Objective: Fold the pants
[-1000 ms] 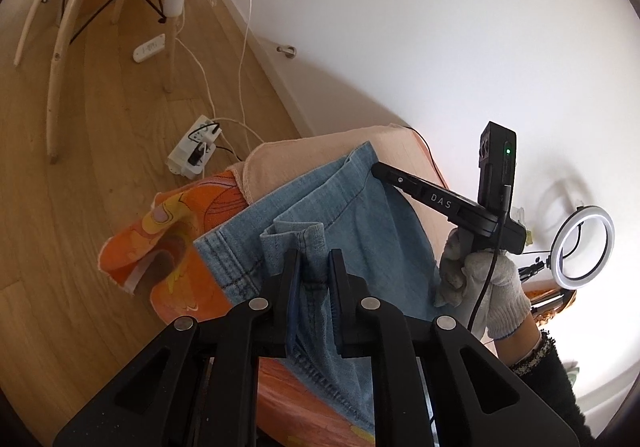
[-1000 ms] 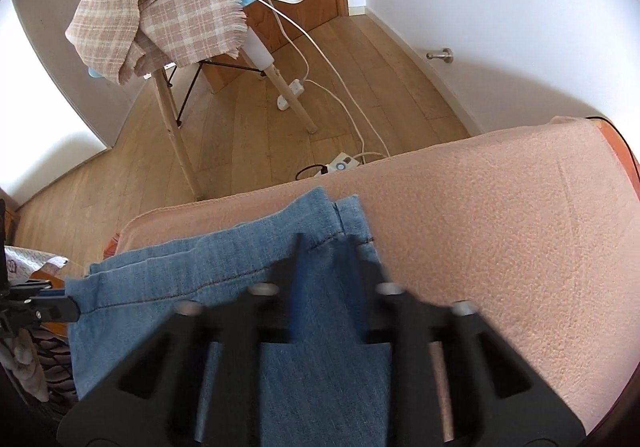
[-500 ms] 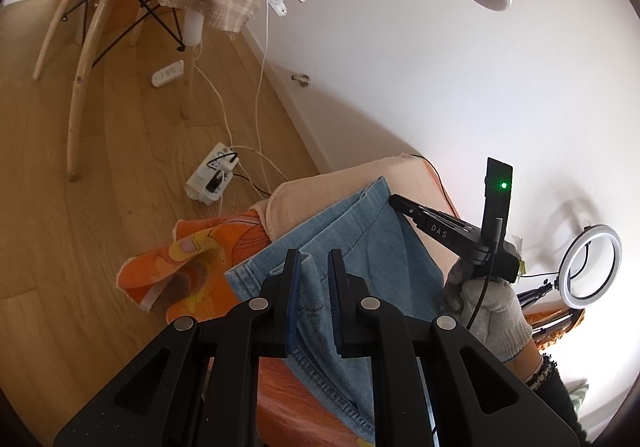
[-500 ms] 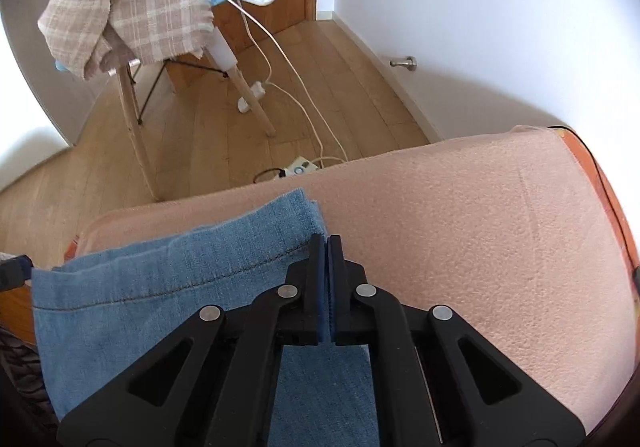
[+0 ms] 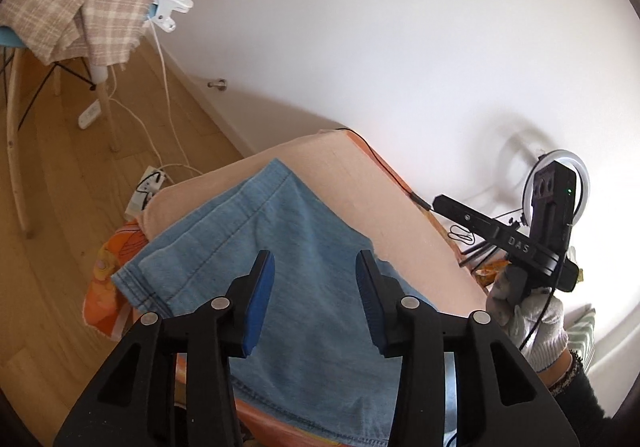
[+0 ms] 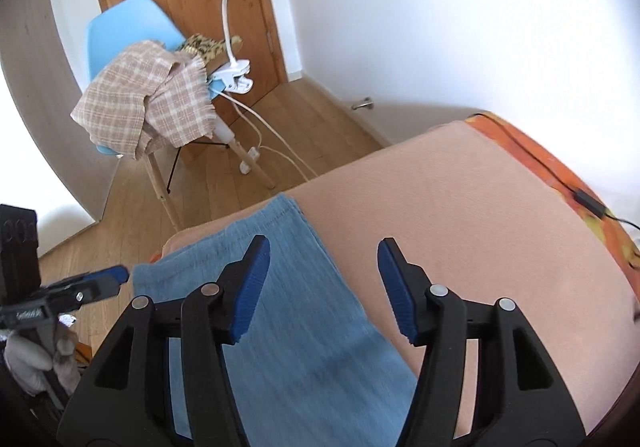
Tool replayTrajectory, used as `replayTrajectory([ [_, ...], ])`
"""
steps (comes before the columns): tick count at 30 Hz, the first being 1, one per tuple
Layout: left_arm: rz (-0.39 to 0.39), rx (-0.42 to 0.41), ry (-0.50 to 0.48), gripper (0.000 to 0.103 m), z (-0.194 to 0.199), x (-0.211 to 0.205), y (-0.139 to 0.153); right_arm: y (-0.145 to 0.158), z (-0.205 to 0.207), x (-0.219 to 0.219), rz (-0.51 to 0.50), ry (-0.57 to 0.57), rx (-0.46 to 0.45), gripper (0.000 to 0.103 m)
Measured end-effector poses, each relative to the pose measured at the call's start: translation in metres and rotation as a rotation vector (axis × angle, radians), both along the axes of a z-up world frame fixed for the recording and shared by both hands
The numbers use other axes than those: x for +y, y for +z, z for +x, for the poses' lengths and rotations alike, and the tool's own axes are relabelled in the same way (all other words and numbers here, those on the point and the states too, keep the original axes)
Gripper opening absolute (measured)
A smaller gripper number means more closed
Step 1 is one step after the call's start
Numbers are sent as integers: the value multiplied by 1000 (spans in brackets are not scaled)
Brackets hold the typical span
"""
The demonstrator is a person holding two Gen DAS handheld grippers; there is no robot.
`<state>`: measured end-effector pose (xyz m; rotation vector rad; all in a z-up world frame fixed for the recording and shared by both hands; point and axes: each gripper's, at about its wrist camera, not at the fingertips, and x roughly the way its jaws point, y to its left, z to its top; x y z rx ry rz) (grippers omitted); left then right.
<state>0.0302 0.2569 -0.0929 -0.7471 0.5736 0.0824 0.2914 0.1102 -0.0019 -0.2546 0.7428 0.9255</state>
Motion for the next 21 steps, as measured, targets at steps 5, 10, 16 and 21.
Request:
replayTrajectory([
  [5, 14, -28, -71, 40, 10, -23, 13, 23, -27, -64, 34, -100, -38, 60],
  [10, -10, -42, -164, 40, 23, -51, 23, 43, -51, -131, 132, -218, -31, 62],
  [16, -5, -32, -300, 42, 45, -97, 35, 53, -92, -201, 143, -346, -65, 76],
  [21, 2, -19, -389, 50, 60, -136, 41, 52, -123, -263, 110, -478, -71, 82],
])
